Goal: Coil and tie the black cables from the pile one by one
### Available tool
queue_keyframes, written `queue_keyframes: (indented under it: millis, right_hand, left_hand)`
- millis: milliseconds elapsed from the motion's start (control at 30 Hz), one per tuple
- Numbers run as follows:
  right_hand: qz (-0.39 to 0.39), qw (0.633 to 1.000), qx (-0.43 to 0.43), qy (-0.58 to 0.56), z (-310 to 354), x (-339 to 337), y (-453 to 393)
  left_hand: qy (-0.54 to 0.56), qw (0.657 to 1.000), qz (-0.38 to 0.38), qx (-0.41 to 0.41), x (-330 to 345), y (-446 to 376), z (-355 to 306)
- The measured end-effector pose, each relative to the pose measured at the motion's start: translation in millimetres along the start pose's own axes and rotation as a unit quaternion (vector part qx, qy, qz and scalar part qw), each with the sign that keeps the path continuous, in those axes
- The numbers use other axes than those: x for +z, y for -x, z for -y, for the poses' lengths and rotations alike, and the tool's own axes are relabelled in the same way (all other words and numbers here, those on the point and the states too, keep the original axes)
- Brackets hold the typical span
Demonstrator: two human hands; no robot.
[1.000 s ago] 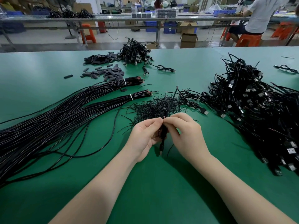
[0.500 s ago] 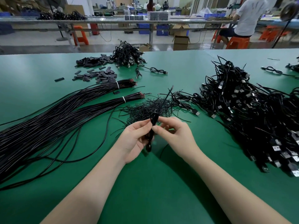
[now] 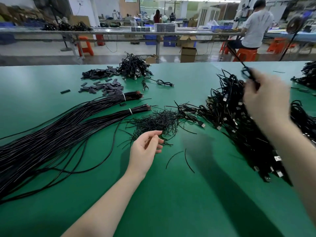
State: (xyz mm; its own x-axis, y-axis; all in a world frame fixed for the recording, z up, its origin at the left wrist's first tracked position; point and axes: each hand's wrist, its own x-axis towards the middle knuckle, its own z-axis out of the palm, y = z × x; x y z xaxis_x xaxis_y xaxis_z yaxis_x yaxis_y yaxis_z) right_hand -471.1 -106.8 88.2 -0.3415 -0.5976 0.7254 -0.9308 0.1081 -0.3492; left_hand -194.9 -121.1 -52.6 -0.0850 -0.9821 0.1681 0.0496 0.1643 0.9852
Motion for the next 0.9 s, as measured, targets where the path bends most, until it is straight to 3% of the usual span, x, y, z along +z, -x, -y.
queue_keyframes:
  millis: [33,100,167,267,333,433,500,633,667,800,900]
  right_hand:
    - [-0.005,0.993,-0.003,0.118,-24,-2,-11]
    - [0.070,0.957,0.058,0.275,-66,0,-19]
    - [0.171,0.927,0.147,0.300,-93,6,-11]
    - [0.201,0.922,0.203,0.262,-99,9,-3]
    - [0.155,0.941,0.157,0.256,-88,9,-3]
    - [0.048,0.983,0.006,0.176,-50,11,13]
    - [0.050,0.994,-0.076,0.067,-14,22,40]
    - [0.166,0.981,-0.099,-0.026,24,64,106]
    - [0.184,0.979,-0.079,-0.028,23,73,119]
    - [0.187,0.981,0.012,-0.055,12,89,137]
    - [0.174,0.982,-0.016,-0.070,9,91,137]
  left_hand:
    - [-0.018,1.000,-0.008,0.011,0,1,1]
    - [-0.037,0.999,-0.018,0.019,-1,2,2]
    - [-0.056,0.998,-0.017,0.025,-1,3,1]
    - [-0.099,0.993,-0.028,0.049,1,6,-2]
    - [-0.114,0.988,-0.075,0.074,-9,-4,-8]
    - [-0.219,0.962,-0.142,0.074,-41,-45,-15]
    - [-0.380,0.916,-0.125,0.040,-71,-71,-17]
    - [-0.719,0.693,-0.052,-0.021,-135,-88,-10]
    - [-0.743,0.668,-0.045,-0.022,-147,-88,-10]
    - [-0.736,0.676,-0.040,0.015,-167,-91,-11]
    - [-0.663,0.743,-0.088,0.042,-171,-90,-15]
